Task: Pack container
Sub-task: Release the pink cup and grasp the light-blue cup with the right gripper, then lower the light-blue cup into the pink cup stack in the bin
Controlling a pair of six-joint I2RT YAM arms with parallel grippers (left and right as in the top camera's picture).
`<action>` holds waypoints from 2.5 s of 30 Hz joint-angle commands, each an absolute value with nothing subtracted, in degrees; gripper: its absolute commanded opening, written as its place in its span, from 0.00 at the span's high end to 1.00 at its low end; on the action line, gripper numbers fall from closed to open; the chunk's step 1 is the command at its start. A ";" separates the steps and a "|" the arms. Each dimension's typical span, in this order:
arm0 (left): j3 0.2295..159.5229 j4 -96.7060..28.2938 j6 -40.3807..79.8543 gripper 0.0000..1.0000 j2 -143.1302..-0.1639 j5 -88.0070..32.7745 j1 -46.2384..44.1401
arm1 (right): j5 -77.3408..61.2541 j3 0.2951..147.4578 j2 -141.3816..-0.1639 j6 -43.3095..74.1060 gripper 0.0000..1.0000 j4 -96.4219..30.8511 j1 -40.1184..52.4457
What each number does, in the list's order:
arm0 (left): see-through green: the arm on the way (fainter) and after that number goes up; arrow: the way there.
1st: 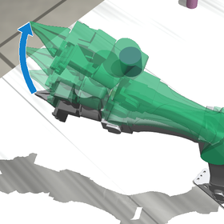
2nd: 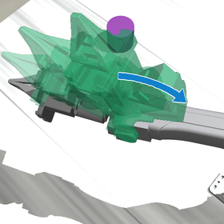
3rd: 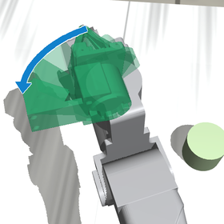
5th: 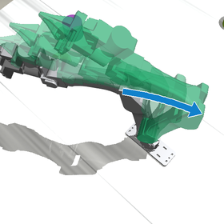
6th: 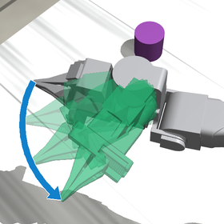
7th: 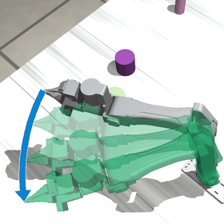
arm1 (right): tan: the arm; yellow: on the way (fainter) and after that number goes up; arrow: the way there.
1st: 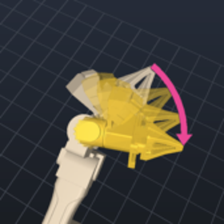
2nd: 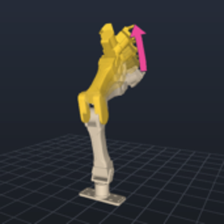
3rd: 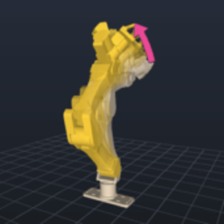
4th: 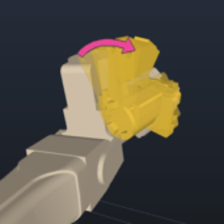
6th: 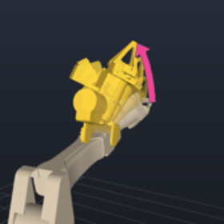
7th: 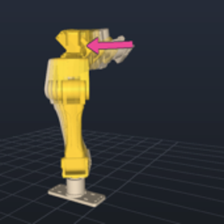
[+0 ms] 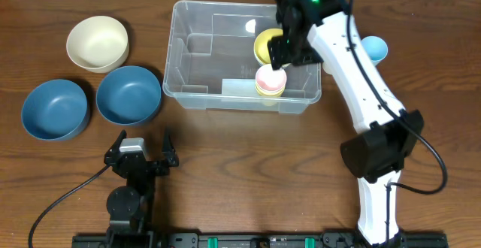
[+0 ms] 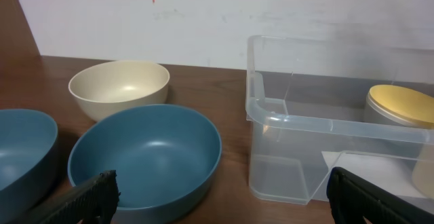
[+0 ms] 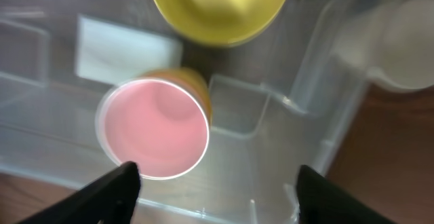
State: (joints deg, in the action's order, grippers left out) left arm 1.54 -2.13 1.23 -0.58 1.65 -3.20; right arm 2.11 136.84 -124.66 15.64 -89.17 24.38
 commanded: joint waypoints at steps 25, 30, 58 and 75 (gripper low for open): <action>0.23 -4.08 0.47 0.02 -0.23 2.11 -2.92 | 1.02 132.07 -129.12 17.08 0.26 -80.12 -11.81; 0.23 -4.05 0.45 0.02 -0.23 2.11 -2.92 | 0.58 132.03 -134.37 15.57 0.31 -78.54 -11.60; 0.23 -4.05 0.47 0.02 -0.23 2.11 -2.92 | -0.80 135.44 -126.32 14.04 0.99 -83.37 -9.80; 0.23 -4.05 0.47 0.02 -0.23 2.11 -2.92 | 0.60 135.26 -115.02 15.46 0.99 -88.55 22.63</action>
State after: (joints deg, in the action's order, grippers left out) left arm 1.54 -2.13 1.23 -0.58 1.65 -3.20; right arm -1.10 135.96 -112.22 14.24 -88.25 18.90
